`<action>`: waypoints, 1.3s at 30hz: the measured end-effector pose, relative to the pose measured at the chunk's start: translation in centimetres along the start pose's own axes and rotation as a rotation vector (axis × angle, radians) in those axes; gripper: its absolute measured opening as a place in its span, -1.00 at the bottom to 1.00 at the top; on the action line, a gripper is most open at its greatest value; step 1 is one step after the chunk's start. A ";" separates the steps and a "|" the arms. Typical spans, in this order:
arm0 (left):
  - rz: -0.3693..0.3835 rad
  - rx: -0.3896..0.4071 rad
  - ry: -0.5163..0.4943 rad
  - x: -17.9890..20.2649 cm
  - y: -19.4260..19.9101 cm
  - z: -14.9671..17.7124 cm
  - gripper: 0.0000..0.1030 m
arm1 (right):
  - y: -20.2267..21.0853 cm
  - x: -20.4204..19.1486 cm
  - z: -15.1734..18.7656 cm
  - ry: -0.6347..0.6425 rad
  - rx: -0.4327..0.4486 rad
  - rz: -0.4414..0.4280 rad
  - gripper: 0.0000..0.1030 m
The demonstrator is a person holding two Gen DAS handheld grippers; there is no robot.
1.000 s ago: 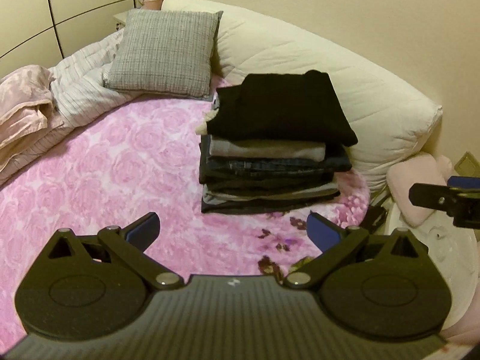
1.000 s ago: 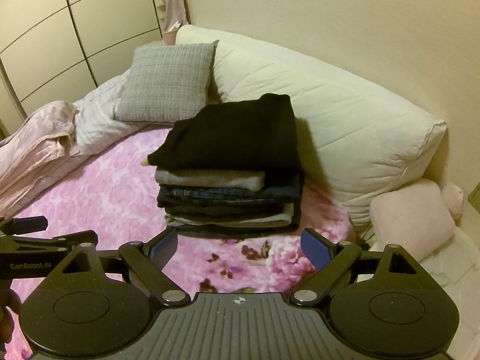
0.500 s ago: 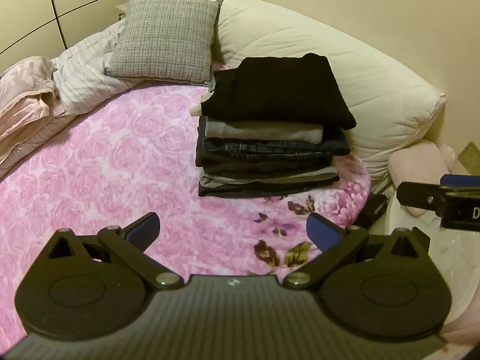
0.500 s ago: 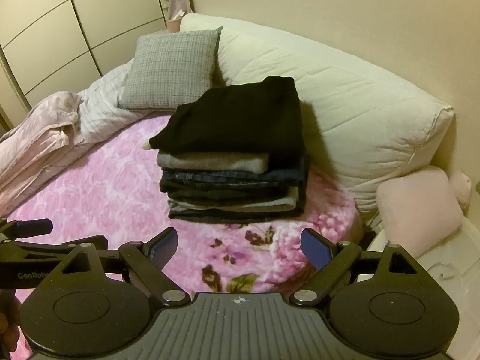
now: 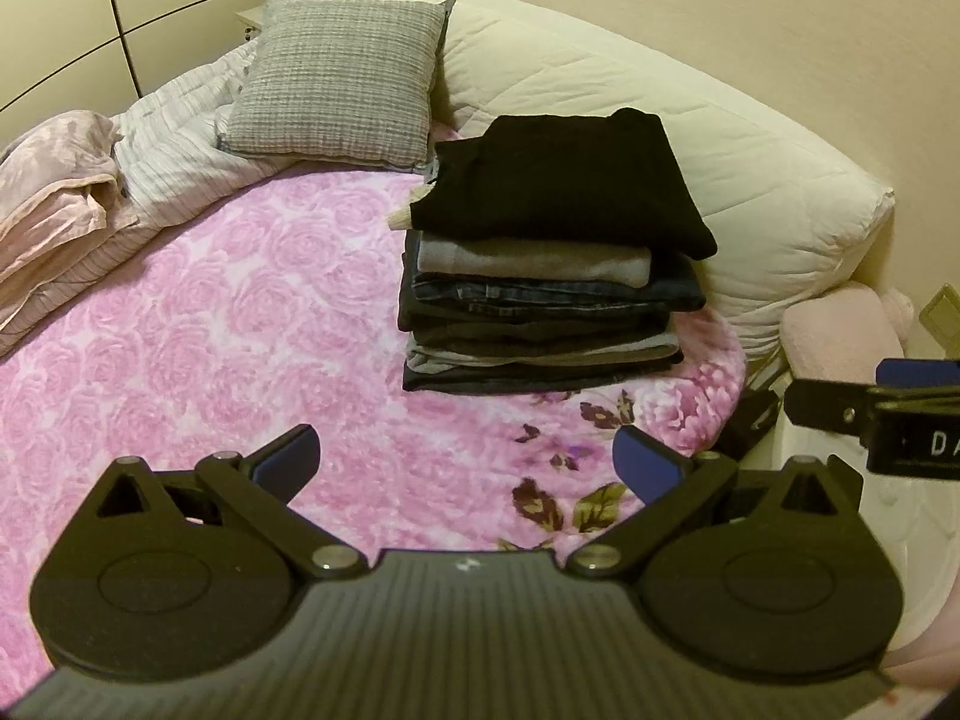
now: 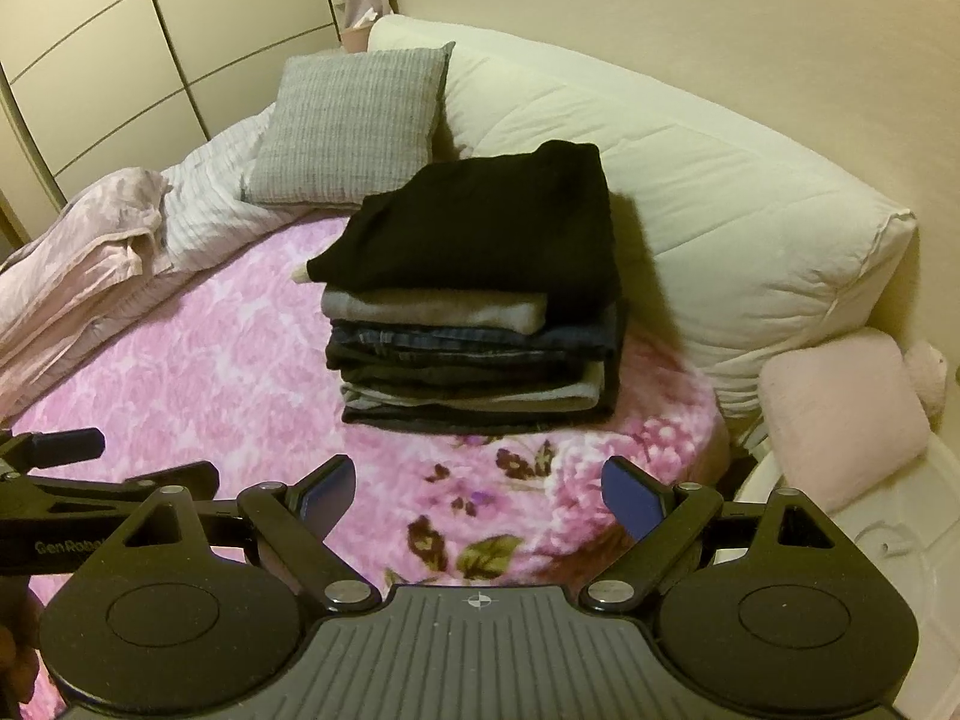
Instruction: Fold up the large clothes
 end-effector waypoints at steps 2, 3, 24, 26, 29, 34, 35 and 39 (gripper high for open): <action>-0.002 0.001 0.003 -0.1 0.0 -0.1 0.98 | 0.0 -0.2 0.1 0.003 -0.001 0.003 0.68; -0.005 0.002 0.002 -0.1 0.0 -0.1 0.98 | 0.0 -0.2 0.0 0.003 0.000 0.003 0.68; -0.006 0.002 -0.007 -0.5 -0.2 -0.4 0.98 | -0.1 -0.3 -0.3 -0.003 0.006 0.017 0.68; -0.012 0.001 -0.004 -0.6 -0.3 -0.5 0.98 | -0.1 -0.4 -0.3 -0.002 0.007 0.018 0.68; -0.012 -0.001 0.002 -0.7 -0.6 -0.6 0.98 | -0.1 -0.4 -0.3 -0.002 0.005 0.019 0.68; -0.014 0.000 -0.003 -0.7 -0.7 -0.6 0.98 | -0.1 -0.4 -0.4 -0.002 0.005 0.019 0.68; -0.014 0.000 -0.003 -0.7 -0.7 -0.6 0.98 | -0.1 -0.4 -0.4 -0.002 0.004 0.019 0.68; -0.016 0.002 -0.004 -0.7 -0.7 -0.6 0.98 | -0.1 -0.4 -0.4 -0.002 0.005 0.019 0.68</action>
Point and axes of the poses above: each gripper's, at about its wrist camera, not at the fingertips, and y roughly against the way its jaws point, x to its right, z to its underside, the point moved 7 cm from there along -y, roughly the way its jaws point, and after that the axes turned 1 degree about -x, right-handed, at the moved point
